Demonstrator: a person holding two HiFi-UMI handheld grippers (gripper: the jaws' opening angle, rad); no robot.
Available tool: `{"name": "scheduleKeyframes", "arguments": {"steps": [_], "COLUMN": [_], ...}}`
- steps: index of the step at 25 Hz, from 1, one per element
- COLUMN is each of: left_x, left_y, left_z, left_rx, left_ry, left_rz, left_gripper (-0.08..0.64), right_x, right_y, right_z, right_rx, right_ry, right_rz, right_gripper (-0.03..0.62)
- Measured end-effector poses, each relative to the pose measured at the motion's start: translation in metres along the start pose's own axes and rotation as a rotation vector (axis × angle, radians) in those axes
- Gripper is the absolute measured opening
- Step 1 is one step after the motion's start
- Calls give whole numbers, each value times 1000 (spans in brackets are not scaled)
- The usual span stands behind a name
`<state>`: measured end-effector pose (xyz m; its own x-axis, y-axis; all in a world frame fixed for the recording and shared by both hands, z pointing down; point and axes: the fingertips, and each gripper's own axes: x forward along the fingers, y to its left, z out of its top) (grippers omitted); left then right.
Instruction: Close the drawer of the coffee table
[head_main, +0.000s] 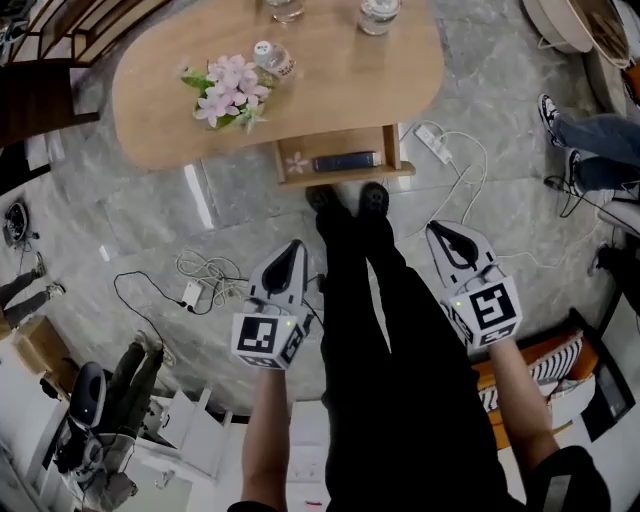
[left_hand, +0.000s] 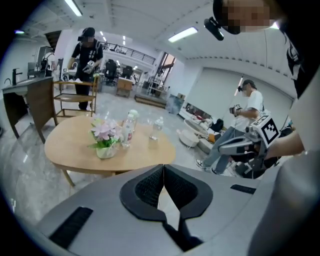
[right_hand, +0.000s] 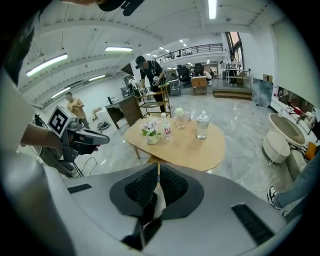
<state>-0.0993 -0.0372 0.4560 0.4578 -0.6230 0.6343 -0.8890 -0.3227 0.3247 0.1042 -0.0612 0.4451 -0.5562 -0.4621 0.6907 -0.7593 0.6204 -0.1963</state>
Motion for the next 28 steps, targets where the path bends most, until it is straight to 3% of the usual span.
{"name": "scheduleKeyframes", "arguments": {"steps": [5, 9, 12, 15, 18, 19, 24, 28], "left_x": [55, 90, 111, 126, 145, 150, 167, 183], "left_y": [52, 91, 116, 135, 153, 159, 187, 199], "left_z": [-65, -113, -148, -176, -195, -202, -230, -254], "left_rx": [72, 72, 67, 96, 124, 116, 31, 114], "left_ry": [132, 224, 296, 351, 367, 365, 370, 424], "left_rz": [15, 33, 43, 39, 14, 8, 26, 0], "left_gripper": [14, 15, 98, 123, 203, 241, 298, 318], "right_x": [54, 91, 118, 143, 170, 177, 206, 224], "right_y": [-16, -33, -46, -60, -78, -83, -103, -120], "right_z": [-41, -81, -109, -137, -171, -183, -228, -255], "right_rx": [-32, -89, -99, -141, -210, -234, -319, -405], "right_ry": [66, 147, 192, 248, 320, 344, 405, 478], "right_rz": [-5, -18, -42, -60, -73, -75, -54, -38], "right_gripper": [12, 14, 19, 79, 123, 133, 152, 179]}}
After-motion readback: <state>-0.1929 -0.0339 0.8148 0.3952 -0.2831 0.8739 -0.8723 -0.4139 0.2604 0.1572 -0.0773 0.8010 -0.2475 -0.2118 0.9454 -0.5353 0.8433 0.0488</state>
